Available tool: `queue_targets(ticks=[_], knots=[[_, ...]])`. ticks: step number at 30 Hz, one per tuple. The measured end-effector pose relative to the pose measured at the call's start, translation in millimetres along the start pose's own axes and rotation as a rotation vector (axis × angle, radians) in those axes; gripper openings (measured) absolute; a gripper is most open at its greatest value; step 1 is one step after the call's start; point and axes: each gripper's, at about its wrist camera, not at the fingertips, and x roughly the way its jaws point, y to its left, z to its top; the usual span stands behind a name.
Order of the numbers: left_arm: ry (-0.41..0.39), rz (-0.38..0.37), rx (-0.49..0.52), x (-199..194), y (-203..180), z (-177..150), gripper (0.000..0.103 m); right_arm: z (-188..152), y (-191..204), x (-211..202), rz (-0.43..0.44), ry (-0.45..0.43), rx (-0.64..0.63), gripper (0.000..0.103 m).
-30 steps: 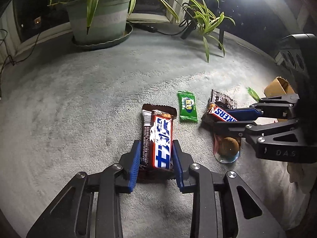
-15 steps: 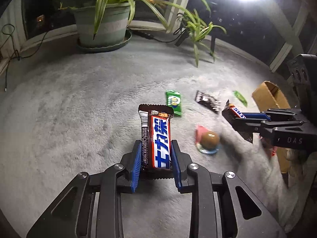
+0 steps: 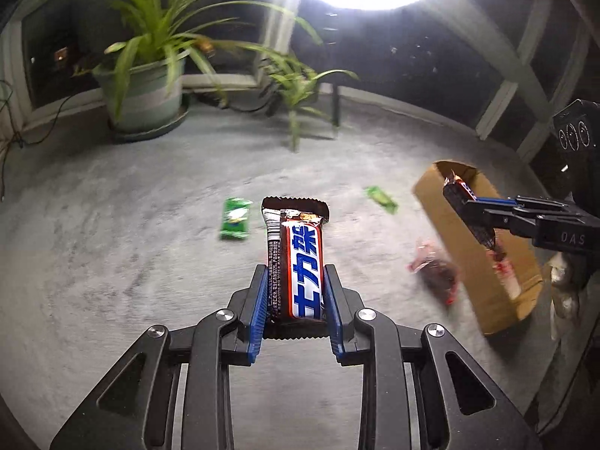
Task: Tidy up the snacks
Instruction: 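Carry both bars over the box and open both tools to drop them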
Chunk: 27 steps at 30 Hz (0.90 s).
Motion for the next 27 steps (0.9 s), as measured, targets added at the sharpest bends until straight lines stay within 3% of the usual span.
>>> queue_targets(ticks=[14,27], knots=[[-0.024,-0.117,0.095,8.6,-102.6,16.1,0.026,-28.4,-105.9,-64.6,-0.131,-0.055,0.124,0.031],[-0.024,-0.162,0.138,43.2,-178.7,35.1,0.026,-44.7,-154.5,-77.3,-0.177,-0.050,0.156,0.031]])
